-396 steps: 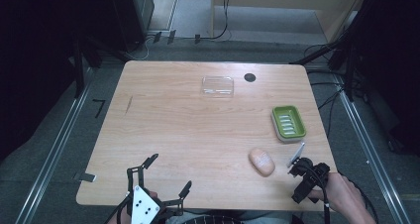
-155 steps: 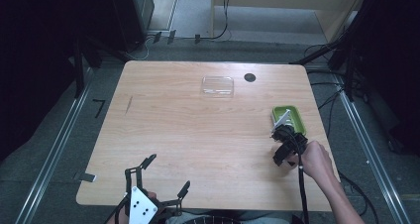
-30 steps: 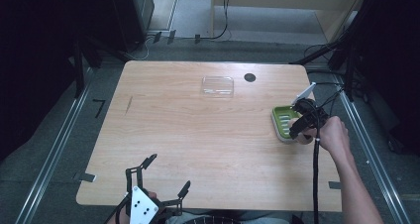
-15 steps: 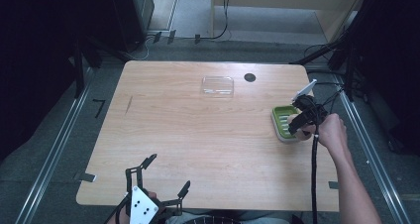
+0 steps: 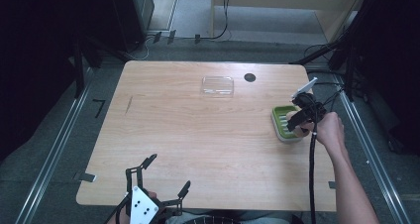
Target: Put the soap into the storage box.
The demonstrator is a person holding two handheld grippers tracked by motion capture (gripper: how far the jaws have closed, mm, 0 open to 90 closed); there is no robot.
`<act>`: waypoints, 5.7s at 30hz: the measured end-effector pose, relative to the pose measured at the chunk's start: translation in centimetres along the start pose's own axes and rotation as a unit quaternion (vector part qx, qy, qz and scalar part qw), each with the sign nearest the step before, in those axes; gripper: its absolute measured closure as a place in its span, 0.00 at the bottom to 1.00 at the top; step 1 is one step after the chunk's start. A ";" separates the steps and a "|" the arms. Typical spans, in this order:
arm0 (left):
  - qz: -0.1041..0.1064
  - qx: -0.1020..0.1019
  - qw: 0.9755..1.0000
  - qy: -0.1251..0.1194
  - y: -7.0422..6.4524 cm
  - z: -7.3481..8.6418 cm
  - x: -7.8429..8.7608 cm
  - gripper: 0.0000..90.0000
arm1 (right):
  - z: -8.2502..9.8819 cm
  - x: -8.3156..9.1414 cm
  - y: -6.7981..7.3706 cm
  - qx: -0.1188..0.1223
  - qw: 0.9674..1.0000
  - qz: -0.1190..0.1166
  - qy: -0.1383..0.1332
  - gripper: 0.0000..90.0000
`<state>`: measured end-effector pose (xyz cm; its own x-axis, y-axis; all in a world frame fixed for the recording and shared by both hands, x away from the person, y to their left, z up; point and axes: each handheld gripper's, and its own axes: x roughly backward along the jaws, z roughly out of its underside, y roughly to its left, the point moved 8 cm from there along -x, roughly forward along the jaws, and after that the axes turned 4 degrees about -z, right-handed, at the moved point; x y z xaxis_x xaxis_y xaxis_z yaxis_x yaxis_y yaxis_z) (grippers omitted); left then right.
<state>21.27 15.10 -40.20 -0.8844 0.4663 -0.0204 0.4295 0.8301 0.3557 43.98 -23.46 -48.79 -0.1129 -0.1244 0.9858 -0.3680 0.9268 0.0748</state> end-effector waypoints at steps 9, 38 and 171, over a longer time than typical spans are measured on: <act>-0.001 0.001 1.000 0.000 0.0 0.0 0.0 0.00 | -0.8 -0.7 0.1 -0.005 1.000 -0.002 -0.006 0.37; -0.001 0.001 1.000 -0.001 0.1 0.0 0.0 0.00 | -2.5 -2.8 -0.7 -0.029 0.998 -0.021 -0.044 0.37; -0.001 -0.002 1.000 0.001 0.0 0.0 0.1 0.00 | 12.6 -4.0 7.5 0.127 0.988 -0.018 0.090 0.16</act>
